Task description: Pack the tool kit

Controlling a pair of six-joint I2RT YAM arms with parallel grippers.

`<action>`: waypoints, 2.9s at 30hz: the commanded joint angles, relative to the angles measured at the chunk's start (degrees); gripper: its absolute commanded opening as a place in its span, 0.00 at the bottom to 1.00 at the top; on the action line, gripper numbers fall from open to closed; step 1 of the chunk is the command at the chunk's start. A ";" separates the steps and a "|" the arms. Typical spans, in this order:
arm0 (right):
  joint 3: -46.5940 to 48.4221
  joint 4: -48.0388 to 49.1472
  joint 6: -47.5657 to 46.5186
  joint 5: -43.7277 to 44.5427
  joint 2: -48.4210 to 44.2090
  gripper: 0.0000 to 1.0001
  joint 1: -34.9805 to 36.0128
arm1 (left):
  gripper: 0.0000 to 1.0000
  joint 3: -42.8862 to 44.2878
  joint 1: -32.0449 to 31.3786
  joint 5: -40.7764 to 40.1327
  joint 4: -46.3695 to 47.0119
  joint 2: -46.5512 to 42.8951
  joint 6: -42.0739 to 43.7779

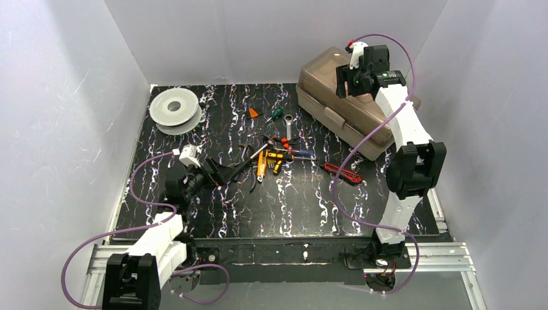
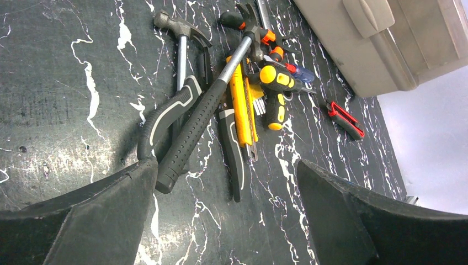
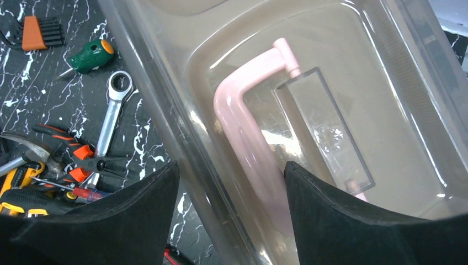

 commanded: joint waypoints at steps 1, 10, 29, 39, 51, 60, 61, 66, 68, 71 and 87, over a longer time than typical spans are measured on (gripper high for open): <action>-2.82 -8.08 5.78 0.23 0.56 0.68 5.95 | 0.98 -0.22 -0.10 0.82 0.37 -0.15 0.15; 2.66 -10.21 14.28 -0.68 -0.81 0.63 11.10 | 0.98 0.04 -0.16 0.75 -0.29 -0.21 0.60; -4.67 -0.93 26.44 -35.78 -7.52 0.51 -1.14 | 0.98 0.78 -0.31 5.55 5.21 6.02 -1.40; 5.12 -14.54 20.81 -10.66 -1.67 0.57 1.63 | 0.98 8.06 -4.60 1.41 -0.70 9.50 -5.99; 8.06 -16.60 19.06 -12.68 3.99 0.58 5.86 | 0.98 17.79 -12.55 -2.40 1.92 18.76 -11.35; 7.19 -9.50 24.20 -35.52 3.13 0.55 5.15 | 0.98 29.69 -15.49 -0.57 3.10 30.65 -14.34; 6.54 -7.99 25.32 -37.68 2.73 0.55 4.97 | 0.98 31.46 -15.68 -0.41 3.40 32.44 -14.90; 4.26 -1.53 30.05 -46.62 1.77 0.54 4.15 | 0.98 43.73 -16.65 2.52 3.55 42.60 -18.65; 2.95 1.42 32.20 -49.04 1.32 0.54 3.97 | 0.98 48.97 -16.88 3.30 2.63 46.64 -20.21; 1.30 5.33 35.51 -52.15 1.03 0.54 3.55 | 0.96 56.67 -17.18 4.54 0.23 52.13 -22.45; -0.09 9.65 38.71 -54.00 1.46 0.53 2.36 | 0.57 76.93 -20.99 1.72 -8.09 61.43 -24.71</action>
